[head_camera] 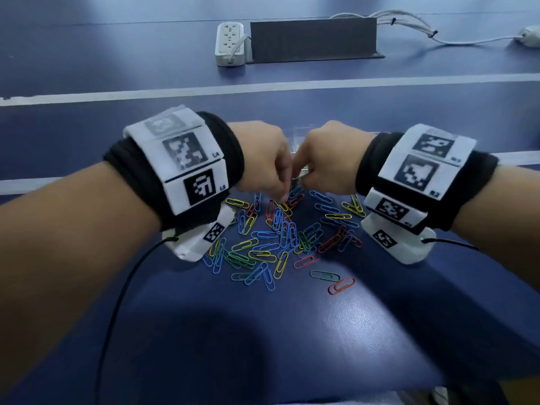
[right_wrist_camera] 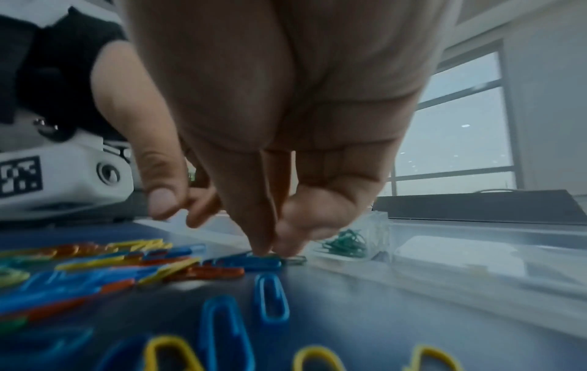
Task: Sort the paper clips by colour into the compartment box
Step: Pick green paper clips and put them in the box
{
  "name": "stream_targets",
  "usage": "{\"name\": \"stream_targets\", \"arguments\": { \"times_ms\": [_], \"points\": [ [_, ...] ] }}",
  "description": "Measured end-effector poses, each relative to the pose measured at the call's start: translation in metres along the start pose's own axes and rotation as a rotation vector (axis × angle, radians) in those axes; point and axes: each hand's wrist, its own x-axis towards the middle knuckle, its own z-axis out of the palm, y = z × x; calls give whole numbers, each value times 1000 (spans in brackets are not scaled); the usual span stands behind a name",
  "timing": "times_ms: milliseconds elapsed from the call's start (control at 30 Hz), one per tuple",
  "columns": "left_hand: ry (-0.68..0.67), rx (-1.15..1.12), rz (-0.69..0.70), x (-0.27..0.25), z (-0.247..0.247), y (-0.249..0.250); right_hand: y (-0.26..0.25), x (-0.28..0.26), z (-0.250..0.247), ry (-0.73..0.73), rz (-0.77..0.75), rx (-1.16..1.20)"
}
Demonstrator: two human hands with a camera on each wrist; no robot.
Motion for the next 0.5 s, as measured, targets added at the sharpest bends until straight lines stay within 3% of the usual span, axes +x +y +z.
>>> {"name": "stream_targets", "arguments": {
  "times_ms": [200,400,500],
  "points": [
    [-29,92,26,-22,11,-10,-2,0,7,-15,17,-112],
    [-105,134,38,-43,19,-16,-4,-16,-1,1,-16,-54],
    [-160,138,33,-48,23,-14,-12,-29,1,-65,-56,-37]
  ]
}}
